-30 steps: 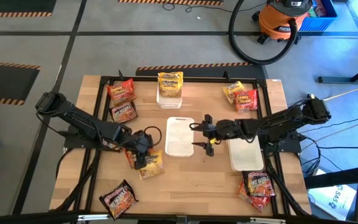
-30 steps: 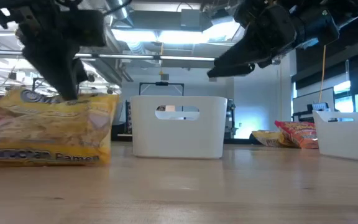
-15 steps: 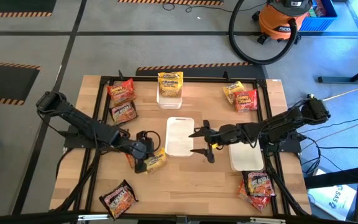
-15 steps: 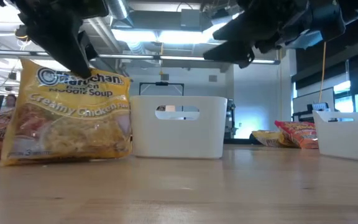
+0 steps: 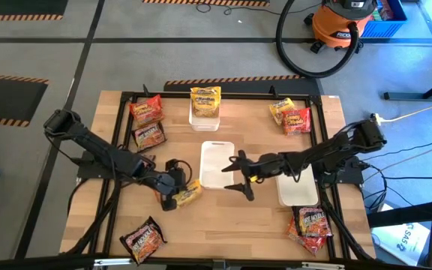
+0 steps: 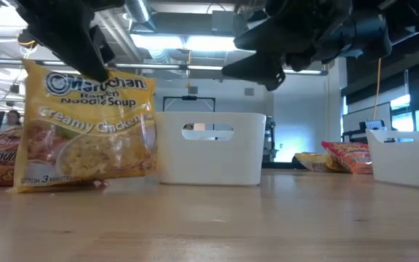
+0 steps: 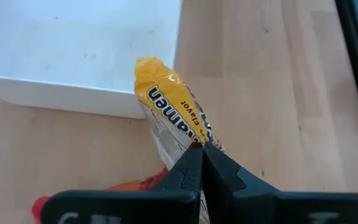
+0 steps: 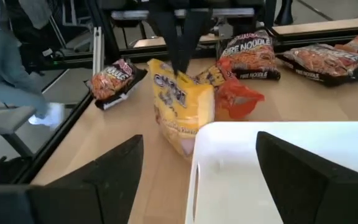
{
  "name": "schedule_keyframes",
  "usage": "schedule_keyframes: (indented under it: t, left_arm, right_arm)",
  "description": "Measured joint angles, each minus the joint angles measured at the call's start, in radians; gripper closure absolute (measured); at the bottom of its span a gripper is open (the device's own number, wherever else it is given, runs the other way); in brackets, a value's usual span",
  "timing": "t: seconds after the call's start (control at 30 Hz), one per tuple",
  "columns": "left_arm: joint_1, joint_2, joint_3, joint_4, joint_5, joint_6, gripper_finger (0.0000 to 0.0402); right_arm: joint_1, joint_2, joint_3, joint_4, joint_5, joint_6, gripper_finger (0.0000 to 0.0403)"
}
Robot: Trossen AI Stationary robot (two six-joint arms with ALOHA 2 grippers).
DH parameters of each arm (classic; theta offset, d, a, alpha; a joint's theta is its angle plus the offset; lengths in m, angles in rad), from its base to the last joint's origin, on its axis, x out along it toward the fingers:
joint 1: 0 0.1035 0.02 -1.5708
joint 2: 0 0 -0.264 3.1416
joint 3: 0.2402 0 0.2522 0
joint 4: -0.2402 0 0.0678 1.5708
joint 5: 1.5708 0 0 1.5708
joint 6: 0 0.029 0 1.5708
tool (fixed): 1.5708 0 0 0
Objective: Sort Maruchan noodles
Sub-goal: Put the yellow noodle pack into the top white bin
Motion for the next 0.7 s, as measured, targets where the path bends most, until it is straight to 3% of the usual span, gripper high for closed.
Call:
schedule_keyframes:
  t: [0.23,0.7]
  left_arm:
    - [-0.05,0.0,0.0,0.038,-0.001,0.03,0.0401]
    - [-0.094,0.0,0.001,0.137,-0.11,0.13,0.0401]
  right_arm:
    - [0.0,0.102,0.086,-0.006,-0.019,-0.004,0.0111]
    - [0.0,0.259,0.26,-0.049,-0.07,-0.03,0.0111]
